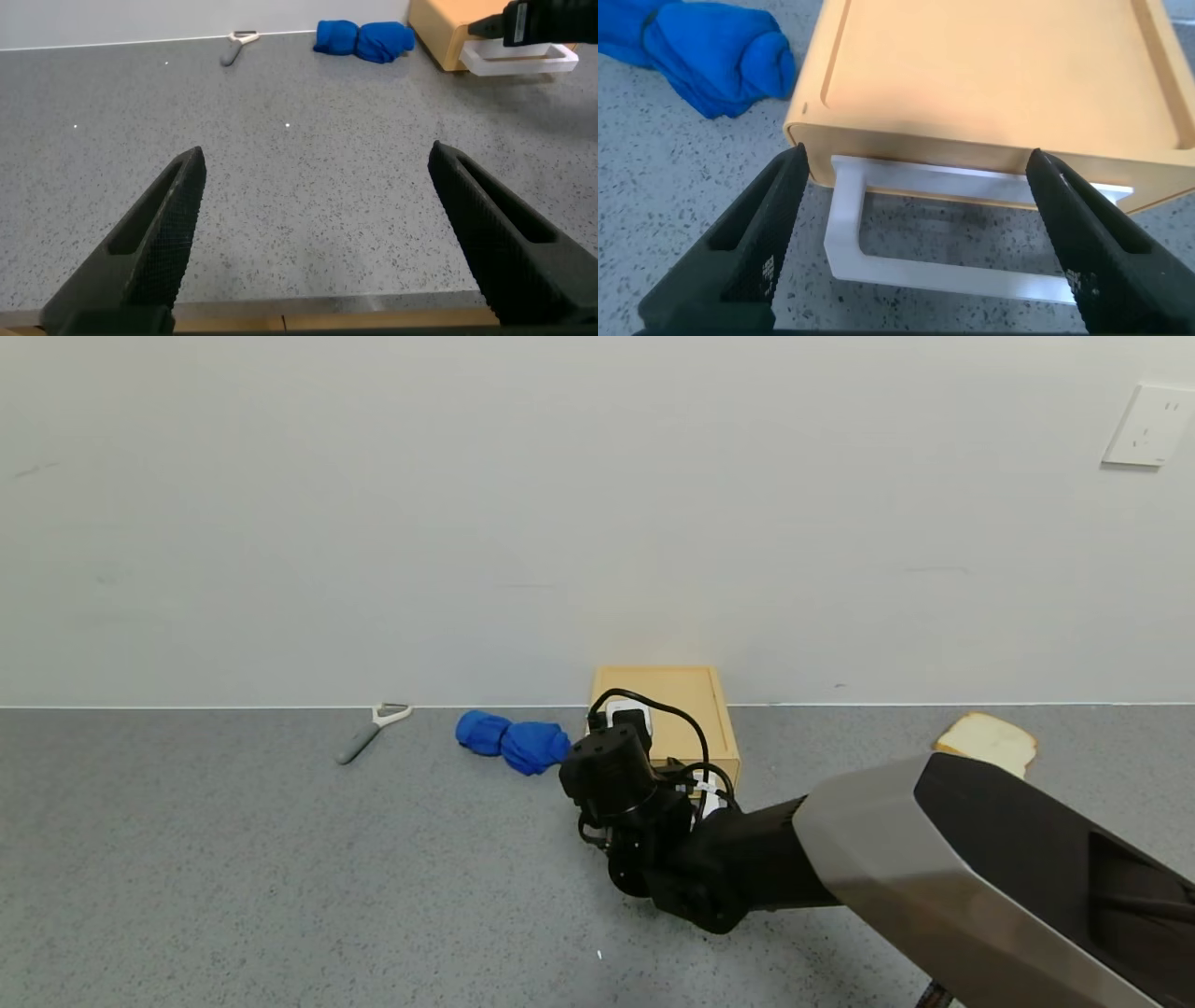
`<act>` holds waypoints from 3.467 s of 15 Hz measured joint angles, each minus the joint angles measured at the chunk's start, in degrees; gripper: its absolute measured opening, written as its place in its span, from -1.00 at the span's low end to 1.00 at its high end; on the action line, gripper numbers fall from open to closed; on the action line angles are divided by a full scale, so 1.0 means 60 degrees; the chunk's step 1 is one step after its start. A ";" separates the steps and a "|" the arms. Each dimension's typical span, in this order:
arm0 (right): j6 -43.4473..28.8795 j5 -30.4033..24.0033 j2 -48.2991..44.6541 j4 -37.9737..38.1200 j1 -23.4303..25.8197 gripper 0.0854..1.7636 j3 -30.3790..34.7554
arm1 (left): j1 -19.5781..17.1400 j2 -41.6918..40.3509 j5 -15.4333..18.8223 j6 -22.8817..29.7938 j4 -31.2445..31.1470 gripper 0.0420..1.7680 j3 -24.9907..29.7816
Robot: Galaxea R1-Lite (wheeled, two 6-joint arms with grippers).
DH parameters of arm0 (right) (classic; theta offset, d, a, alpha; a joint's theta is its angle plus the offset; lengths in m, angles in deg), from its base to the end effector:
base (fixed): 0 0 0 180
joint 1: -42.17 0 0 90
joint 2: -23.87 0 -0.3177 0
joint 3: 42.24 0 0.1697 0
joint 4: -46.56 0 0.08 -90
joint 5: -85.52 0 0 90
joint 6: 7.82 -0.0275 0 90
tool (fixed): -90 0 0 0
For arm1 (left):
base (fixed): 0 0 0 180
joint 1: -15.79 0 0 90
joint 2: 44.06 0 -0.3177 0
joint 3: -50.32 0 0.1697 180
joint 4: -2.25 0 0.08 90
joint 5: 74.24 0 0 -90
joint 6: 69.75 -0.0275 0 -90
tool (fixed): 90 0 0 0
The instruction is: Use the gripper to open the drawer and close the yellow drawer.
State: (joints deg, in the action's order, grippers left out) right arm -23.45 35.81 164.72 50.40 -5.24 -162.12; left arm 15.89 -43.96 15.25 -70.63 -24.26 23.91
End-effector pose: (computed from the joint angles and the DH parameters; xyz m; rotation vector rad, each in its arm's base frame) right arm 0.3491 0.3535 0.0975 -0.0299 0.3250 0.0784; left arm -0.0581 0.0003 0.0754 0.0154 0.0035 0.0071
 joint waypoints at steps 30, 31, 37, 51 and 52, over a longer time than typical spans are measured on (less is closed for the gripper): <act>0.2087 -0.4295 -1.3940 0.2812 0.3300 0.94 0.9795 | 0.0000 0.0000 0.0004 0.0000 0.0000 0.94 0.0000; 0.1985 -0.4252 -1.4415 0.3257 0.3621 0.94 0.9828 | 0.0000 0.0000 0.0004 0.0000 0.0000 0.94 0.0000; 0.1825 -0.4190 -1.7682 0.6162 0.5876 0.94 0.9799 | 0.0000 0.0000 0.0000 0.0000 0.0000 0.94 0.0000; 0.1154 -0.5512 -2.1399 0.7834 0.7897 0.94 0.9527 | 0.0000 0.0000 0.0004 -0.0004 0.0000 0.94 0.0000; 0.1158 -0.5847 -2.1693 0.7824 0.7924 0.94 0.9704 | 0.0000 0.0000 0.0000 0.0000 0.0000 0.94 0.0000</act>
State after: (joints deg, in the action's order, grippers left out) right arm -16.50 0.73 34.56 97.35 42.30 -103.90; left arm 15.89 -43.96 15.25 -70.63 -24.26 23.91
